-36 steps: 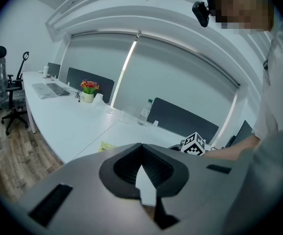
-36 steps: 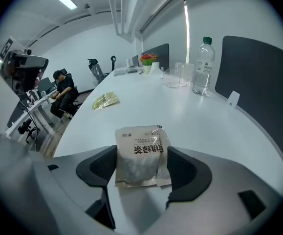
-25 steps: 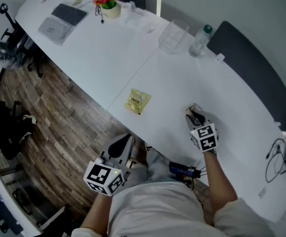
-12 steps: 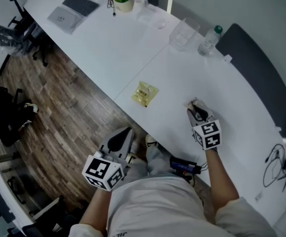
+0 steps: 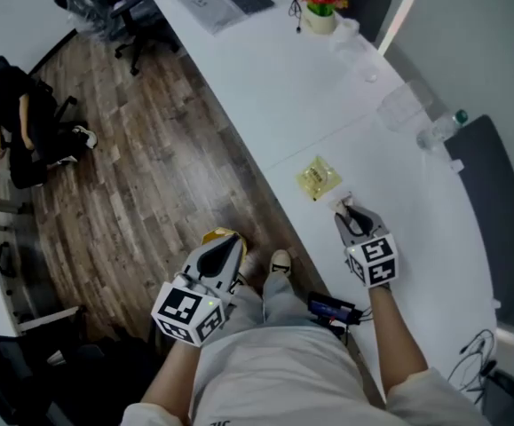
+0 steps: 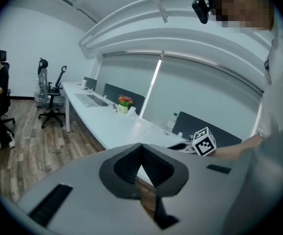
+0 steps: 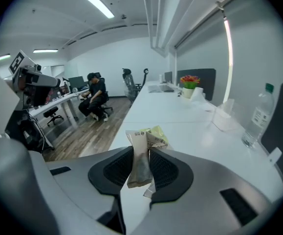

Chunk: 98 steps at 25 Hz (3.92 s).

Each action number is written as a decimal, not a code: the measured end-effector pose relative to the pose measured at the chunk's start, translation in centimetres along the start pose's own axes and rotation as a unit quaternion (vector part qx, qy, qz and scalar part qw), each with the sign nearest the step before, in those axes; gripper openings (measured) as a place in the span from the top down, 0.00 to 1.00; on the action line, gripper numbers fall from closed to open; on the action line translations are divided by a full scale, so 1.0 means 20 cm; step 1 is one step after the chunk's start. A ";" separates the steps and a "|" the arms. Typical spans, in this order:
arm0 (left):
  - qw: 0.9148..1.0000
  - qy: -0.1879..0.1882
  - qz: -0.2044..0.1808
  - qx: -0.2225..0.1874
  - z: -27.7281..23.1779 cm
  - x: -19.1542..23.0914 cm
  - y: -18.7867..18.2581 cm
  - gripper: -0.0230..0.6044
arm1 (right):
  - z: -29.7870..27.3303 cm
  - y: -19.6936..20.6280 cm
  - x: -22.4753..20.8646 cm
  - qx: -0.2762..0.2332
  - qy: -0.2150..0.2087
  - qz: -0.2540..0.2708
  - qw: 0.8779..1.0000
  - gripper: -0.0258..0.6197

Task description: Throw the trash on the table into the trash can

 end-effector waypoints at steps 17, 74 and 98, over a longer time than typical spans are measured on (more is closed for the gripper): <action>0.972 -0.198 0.107 -0.075 0.74 0.67 0.12 0.96 | -0.61 -0.60 0.83 0.003 -0.195 0.154 0.969 0.77; 0.966 -0.213 0.146 -0.018 0.63 1.33 0.74 0.96 | -1.45 -0.14 1.42 0.139 -0.358 0.204 0.901 0.79; 0.962 -0.198 0.172 0.074 0.05 1.52 1.97 0.96 | -2.42 1.32 1.37 0.233 -0.385 0.196 0.871 0.78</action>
Point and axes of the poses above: the fingertips, and each gripper's own axes: z backward along the fingers, x to its left, y out of its underside, the point moved 5 cm from there along z, backward along the fingers, and after that the axes turned 14 degrees about -y, right-handed, at the moved point
